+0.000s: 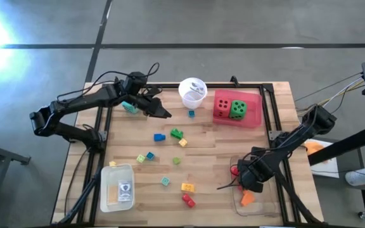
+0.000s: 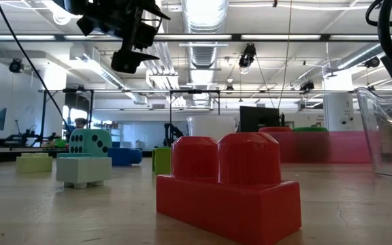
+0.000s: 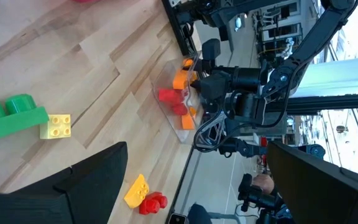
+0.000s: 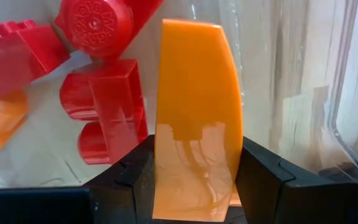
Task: Pick & Place Toys
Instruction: Put the orange game piece into the transparent bin, then put the blue game piece into the transparent bin
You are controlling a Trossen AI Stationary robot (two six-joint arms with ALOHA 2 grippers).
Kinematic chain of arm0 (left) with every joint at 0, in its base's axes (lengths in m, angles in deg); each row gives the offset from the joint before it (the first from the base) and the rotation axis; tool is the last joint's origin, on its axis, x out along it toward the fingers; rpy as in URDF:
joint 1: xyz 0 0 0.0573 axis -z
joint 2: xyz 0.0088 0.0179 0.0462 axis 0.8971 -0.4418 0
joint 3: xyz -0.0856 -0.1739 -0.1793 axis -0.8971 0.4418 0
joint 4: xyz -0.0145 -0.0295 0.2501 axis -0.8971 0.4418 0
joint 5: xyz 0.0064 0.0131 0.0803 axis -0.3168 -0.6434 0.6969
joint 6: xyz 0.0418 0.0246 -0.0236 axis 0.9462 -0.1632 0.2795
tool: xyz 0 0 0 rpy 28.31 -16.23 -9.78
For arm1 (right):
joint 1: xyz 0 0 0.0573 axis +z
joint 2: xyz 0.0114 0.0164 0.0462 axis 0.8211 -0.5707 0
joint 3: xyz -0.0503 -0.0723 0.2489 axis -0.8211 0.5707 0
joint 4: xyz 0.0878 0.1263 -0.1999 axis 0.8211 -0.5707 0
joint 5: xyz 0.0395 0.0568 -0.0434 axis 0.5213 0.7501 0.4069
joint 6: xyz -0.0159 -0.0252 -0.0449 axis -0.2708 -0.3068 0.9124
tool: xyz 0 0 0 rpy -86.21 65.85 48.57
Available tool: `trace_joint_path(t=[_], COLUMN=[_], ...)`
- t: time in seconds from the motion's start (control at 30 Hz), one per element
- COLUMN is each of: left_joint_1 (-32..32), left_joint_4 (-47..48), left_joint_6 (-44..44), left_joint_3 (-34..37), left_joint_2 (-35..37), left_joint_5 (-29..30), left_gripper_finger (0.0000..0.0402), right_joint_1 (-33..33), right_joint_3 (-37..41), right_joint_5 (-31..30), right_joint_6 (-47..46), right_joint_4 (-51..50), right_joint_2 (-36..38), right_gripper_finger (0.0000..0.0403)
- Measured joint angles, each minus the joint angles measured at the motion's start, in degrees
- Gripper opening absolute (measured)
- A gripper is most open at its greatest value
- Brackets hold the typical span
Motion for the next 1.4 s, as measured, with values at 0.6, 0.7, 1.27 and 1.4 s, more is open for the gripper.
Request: trace_joint_path(t=[0.6,0.7,1.27,1.4], left_joint_1=[0.0,0.0,0.0,0.0], left_joint_4=[0.1,0.1,0.1,1.8], left_joint_6=[-0.2,-0.2,0.0,-0.2], left_joint_3=[0.0,0.0,0.0,0.0], left_joint_2=[0.0,0.0,0.0,0.0], left_joint_5=[-0.1,-0.1,-0.1,0.2], left_gripper_finger=[0.0384,0.0384,0.0384,0.0384], right_joint_1=[0.0,0.0,0.0,0.0], right_joint_3=[0.1,0.1,0.1,0.0], right_joint_5=[0.4,1.1,1.3,1.3], right_joint_6=[-0.1,-0.1,-0.6,-0.6], right_joint_4=[0.1,0.1,0.0,0.0], right_joint_2=[0.0,0.0,0.1,0.1], right_gripper_finger=[0.0191,0.0244,0.0369,0.0370])
